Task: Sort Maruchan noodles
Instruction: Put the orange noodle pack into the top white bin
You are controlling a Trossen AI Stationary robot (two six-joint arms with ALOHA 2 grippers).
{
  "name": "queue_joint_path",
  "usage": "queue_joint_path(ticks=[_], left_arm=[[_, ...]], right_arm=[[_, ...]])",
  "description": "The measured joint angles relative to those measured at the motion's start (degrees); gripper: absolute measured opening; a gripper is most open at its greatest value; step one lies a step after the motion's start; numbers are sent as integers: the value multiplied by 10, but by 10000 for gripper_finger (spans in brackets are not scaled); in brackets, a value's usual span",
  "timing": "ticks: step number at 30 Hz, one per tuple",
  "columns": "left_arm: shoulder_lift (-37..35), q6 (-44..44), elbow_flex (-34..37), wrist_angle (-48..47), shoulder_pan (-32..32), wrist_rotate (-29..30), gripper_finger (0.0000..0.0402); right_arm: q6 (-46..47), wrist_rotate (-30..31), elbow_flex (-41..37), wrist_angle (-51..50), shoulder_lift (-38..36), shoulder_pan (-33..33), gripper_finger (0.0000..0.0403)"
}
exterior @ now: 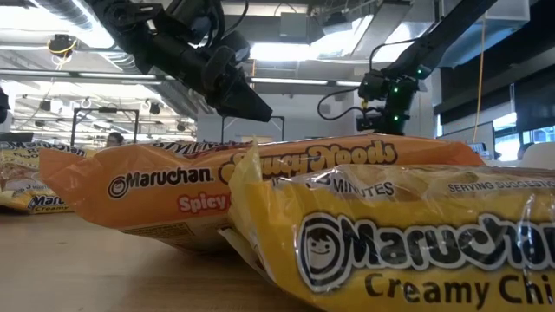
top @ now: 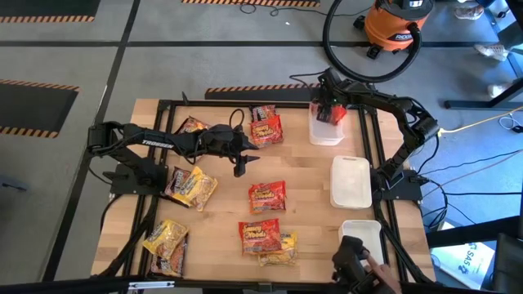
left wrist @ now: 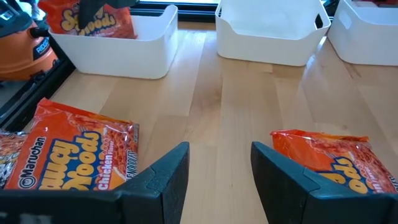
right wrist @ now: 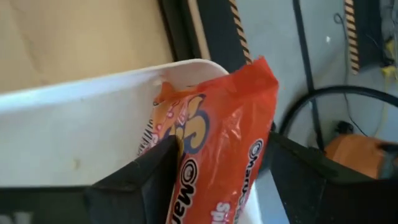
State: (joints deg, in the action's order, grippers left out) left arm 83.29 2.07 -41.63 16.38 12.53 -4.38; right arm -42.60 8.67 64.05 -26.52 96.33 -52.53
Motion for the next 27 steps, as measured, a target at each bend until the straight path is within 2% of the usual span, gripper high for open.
queue_joint_path(ticks=[3, 7, 14, 25, 27], left_arm=[[0, 0, 0, 0, 0, 0, 165], [0, 0, 0, 0, 0, 0, 165], [0, 1, 0, 0, 0, 0, 165], [0, 1, 0, -4, 0, 0, 165], [0, 1, 0, -7, 0, 0, 165]], right_arm=[[11, 15, 0, -6, 0, 0, 237], [20, -18, 0, -16, -3, 0, 241], [38, -33, 31, -57, -3, 0, 237], [148, -103, 162, -334, -3, -14, 237], [177, -138, 172, -372, -6, -21, 237]])
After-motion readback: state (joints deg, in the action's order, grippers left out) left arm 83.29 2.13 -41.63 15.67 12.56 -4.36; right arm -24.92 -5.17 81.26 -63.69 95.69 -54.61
